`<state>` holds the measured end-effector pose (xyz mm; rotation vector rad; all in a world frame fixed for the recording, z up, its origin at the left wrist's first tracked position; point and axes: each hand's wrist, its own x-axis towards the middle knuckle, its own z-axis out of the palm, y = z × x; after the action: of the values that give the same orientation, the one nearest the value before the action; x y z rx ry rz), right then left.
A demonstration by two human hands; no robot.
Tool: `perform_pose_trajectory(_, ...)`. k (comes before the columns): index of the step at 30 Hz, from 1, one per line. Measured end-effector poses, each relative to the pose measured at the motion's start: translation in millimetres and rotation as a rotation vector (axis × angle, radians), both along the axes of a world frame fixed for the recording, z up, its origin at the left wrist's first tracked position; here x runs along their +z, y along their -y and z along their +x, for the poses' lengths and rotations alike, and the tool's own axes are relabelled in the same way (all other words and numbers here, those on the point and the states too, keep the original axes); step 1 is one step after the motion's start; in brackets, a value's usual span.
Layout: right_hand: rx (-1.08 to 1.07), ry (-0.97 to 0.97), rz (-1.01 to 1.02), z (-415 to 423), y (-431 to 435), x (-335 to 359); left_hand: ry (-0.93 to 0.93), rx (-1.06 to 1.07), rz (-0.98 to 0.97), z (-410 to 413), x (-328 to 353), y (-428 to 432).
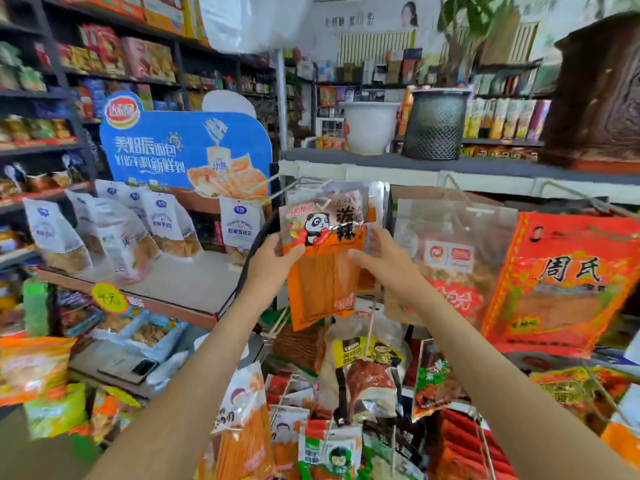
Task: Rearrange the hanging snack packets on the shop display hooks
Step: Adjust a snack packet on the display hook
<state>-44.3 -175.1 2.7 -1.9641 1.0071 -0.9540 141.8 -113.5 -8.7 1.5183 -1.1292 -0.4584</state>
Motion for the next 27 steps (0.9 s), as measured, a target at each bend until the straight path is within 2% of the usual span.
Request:
perform_pose_trajectory(7, 0.025, 0.133, 0.066, 17, 20, 3, -0.104, -0.162, -0.075, 17, 10, 23)
perform_pose_trajectory(13, -0.088, 0.239, 0.141, 34, 27, 1, -0.163, -0.312, -0.097, 34, 13, 32)
perform_pose_trajectory(17, -0.130, 0.332, 0.082, 38, 13, -1, -0.286, -0.383, -0.078, 51, 15, 36)
perform_pose_trajectory(22, -0.124, 0.646, 0.133, 37, -8, -1, -0.498, -0.538, -0.080, 51, 22, 29)
perform_pose_trajectory(27, -0.129, 0.794, 0.161, 45, -28, 6, -0.619, -0.708, 0.026, 47, 27, 16)
